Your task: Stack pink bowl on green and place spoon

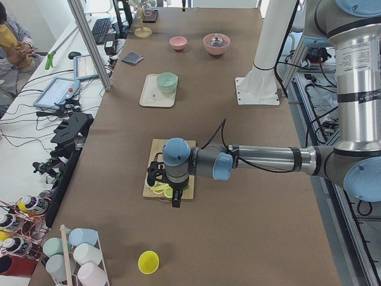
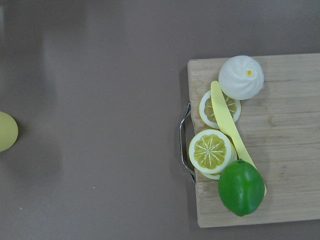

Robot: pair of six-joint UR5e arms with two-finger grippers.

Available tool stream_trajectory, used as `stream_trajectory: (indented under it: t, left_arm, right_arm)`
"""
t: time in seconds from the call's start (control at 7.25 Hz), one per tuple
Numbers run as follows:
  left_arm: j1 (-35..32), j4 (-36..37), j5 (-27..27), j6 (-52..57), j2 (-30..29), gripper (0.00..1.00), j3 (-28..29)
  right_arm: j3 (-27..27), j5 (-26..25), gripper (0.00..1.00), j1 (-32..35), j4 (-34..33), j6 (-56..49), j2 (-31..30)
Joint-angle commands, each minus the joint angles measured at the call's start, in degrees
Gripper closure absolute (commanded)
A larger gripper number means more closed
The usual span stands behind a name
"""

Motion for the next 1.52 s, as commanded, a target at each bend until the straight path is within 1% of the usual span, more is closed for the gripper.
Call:
stream_trajectory:
  t: [0.0, 0.28, 0.55, 0.83, 1.1, 1.24, 1.38]
  left_arm:
    - [0.10, 0.02, 0.15, 0.32, -0.02, 0.02, 0.28]
    - [-0.08, 0.02, 0.50, 0.50, -0.02, 0.02, 0.02]
    - [0.10, 0.19, 3.64, 0.50, -0.02, 0.02, 0.10]
    - [0.01, 0.29, 2.36, 0.41, 0.07, 0.02, 1.59]
    - [-0.08, -0.07, 2.17, 0.06, 0.07, 0.02, 1.16]
    - [-0.08, -0.07, 2.26, -0.03, -0.28, 0.02, 1.42]
    - [-0.08, -0.07, 2.43, -0.12, -0.89, 0.02, 2.12]
  right_arm:
    - [0.48, 0.18, 0.00, -0.10, -0.01, 0.27, -0.16]
    - [0.48, 0.00, 0.00, -0.10, 0.07, 0.35, -0.16]
    - [0.48, 0.00, 0.00, -0.10, 0.07, 0.35, -0.16]
    - [0.48, 0.00, 0.00, -0.27, 0.07, 0.27, -0.16]
    - [0.48, 0.17, 0.00, -0.80, 0.07, 0.44, -0.16]
    - [0.48, 0.44, 0.00, -3.06, 0.25, 0.36, 0.01]
    - [0.48, 0.61, 0.00, -7.00, 1.47, 3.57, 0.71]
